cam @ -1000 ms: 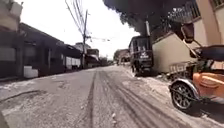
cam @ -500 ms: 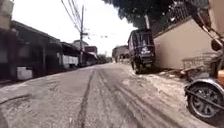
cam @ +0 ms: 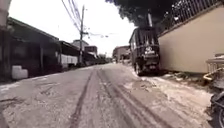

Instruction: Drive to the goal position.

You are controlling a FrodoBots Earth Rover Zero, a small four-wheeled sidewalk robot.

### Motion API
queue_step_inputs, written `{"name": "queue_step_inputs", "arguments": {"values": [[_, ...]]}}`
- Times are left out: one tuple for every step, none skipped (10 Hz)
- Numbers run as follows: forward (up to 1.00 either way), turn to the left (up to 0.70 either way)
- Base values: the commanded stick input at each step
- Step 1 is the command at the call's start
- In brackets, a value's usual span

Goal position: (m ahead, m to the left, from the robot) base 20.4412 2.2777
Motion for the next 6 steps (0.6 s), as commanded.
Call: {"name": "queue_step_inputs", "arguments": {"values": [[0.70,0.01],[0.70,0.01],[0.70,0.01],[0.70,0.01],[0.70,0.01],[0.70,0.01]]}}
